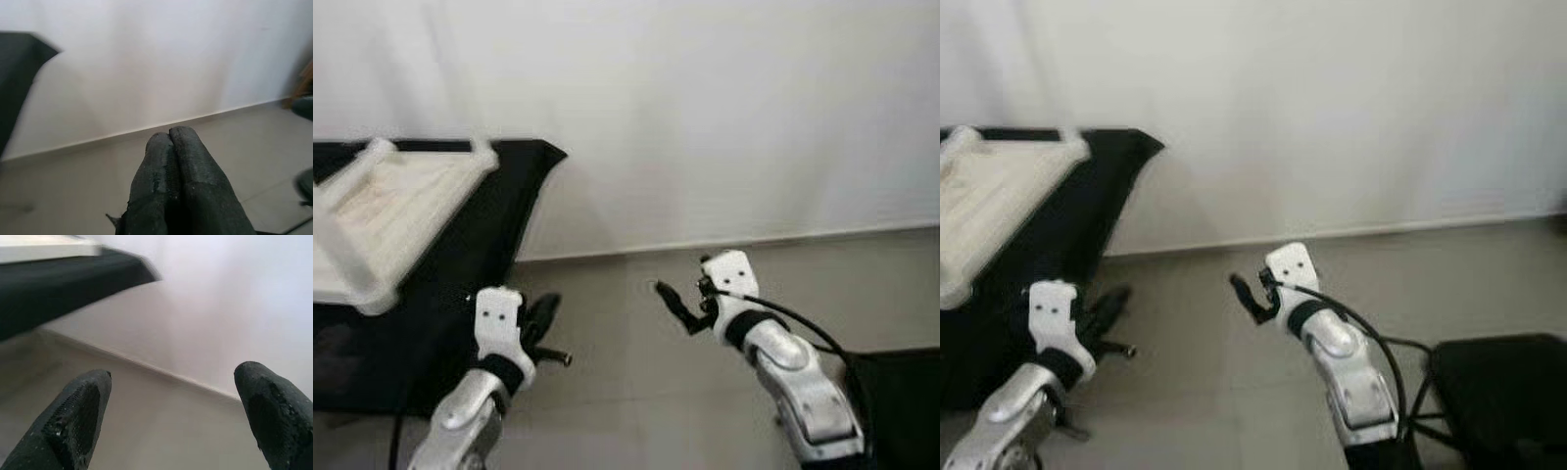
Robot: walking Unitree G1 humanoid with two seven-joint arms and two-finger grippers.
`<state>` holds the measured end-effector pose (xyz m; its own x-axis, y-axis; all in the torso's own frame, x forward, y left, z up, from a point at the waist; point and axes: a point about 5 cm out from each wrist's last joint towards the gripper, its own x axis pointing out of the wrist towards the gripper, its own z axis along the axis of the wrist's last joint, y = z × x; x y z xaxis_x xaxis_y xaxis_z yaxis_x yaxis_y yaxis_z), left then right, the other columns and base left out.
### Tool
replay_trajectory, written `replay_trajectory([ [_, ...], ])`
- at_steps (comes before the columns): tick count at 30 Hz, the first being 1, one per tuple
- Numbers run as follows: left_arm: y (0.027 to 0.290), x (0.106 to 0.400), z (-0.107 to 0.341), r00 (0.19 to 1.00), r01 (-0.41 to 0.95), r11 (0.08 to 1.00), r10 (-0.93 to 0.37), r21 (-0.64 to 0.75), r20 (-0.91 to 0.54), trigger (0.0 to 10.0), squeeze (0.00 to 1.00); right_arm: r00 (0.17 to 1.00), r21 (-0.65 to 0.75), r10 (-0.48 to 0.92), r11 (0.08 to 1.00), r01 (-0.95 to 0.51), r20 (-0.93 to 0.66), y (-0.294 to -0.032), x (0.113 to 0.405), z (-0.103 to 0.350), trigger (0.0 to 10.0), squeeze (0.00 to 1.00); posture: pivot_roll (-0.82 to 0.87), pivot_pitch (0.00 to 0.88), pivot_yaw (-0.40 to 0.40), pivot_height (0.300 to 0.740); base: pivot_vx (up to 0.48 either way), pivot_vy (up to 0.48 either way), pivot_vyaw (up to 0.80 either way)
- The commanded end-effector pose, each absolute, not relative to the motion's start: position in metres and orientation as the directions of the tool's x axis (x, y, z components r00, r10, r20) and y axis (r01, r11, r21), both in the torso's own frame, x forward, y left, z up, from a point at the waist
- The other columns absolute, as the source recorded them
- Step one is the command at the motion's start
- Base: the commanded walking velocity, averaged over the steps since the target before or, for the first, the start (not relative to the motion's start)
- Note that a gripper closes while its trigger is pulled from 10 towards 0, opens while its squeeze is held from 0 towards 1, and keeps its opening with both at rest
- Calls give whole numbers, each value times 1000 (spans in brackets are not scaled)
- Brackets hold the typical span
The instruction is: Building children table
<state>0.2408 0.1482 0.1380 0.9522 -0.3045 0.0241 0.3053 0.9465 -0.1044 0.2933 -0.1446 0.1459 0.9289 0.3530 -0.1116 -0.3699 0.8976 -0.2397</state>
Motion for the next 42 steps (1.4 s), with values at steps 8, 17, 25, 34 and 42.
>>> replay_trajectory([
  [8, 154, 245, 141, 967, 252, 960, -248, -118, 48, 10000, 0, 972, -275, 214, 933, -231, -93, -143, 307, 145, 10000, 0, -68, 14, -21, 740, 0, 0, 0],
  [17, 153, 251, 138, 965, 263, 957, -259, -125, 46, 10000, 0, 971, -263, 225, 935, -239, -82, -141, 311, 142, 10000, 0, -72, 0, -24, 740, 304, 0, 0],
  [25, 153, 251, 136, 965, 262, 956, -258, -133, 42, 10000, 0, 968, -265, 236, 931, -249, -83, -139, 312, 142, 10000, 0, -70, 0, -26, 740, 399, 0, 0],
  [34, 153, 253, 136, 964, 267, 955, -264, -129, 40, 10000, 0, 954, -219, 291, 929, -299, -68, -134, 312, 142, 10000, 0, -69, 0, -21, 740, 391, 0, 267],
  [42, 154, 253, 136, 963, 270, 954, -267, -128, 40, 10000, 0, 948, -208, 307, 925, -317, -77, -134, 313, 141, 10000, 0, -71, 4, -17, 740, 378, 0, 0],
])
